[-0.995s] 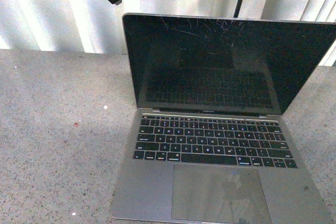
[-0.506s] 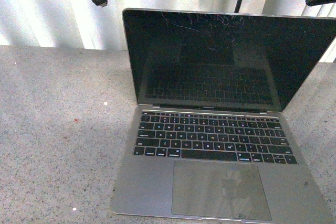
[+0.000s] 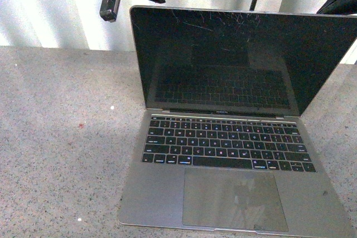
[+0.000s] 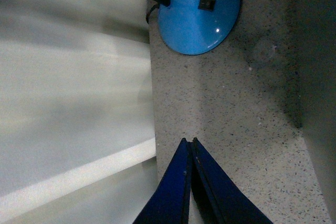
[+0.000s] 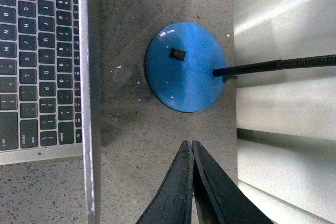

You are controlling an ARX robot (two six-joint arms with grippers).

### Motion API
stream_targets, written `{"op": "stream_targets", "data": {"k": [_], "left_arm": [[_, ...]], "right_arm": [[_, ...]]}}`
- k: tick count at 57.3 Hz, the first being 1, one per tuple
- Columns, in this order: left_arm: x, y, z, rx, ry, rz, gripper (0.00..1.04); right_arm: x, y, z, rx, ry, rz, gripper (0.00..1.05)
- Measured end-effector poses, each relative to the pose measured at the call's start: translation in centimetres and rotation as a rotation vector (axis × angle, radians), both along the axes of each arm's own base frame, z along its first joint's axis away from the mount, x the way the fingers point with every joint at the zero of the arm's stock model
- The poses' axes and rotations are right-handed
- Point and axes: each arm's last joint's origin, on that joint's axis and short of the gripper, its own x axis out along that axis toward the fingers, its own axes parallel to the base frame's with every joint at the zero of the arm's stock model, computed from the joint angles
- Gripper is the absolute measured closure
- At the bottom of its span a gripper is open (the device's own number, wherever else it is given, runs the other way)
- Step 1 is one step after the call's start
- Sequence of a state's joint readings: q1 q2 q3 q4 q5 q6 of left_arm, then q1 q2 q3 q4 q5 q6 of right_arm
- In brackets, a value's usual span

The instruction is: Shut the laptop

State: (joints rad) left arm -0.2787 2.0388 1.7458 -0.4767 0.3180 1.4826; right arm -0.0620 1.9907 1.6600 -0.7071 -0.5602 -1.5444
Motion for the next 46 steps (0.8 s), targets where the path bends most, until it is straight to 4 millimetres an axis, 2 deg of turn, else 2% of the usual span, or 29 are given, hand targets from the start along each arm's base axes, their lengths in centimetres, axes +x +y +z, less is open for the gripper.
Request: {"op": "stream_targets", "data": {"k": [22,46], "left_arm": [[-0.9,-0.9,-1.5,0.043,0.052,-0.047,1.01],[-2.2,-1.8,-1.5,0.055,0.072,-0.09,1.01]], "right_arm": [[-0.7,0.6,-1.3,-0.01,0.077,0.004,1.02],[-1.6,1.5,-1.8,-0.03,0.189,0.014,1.02]]}}
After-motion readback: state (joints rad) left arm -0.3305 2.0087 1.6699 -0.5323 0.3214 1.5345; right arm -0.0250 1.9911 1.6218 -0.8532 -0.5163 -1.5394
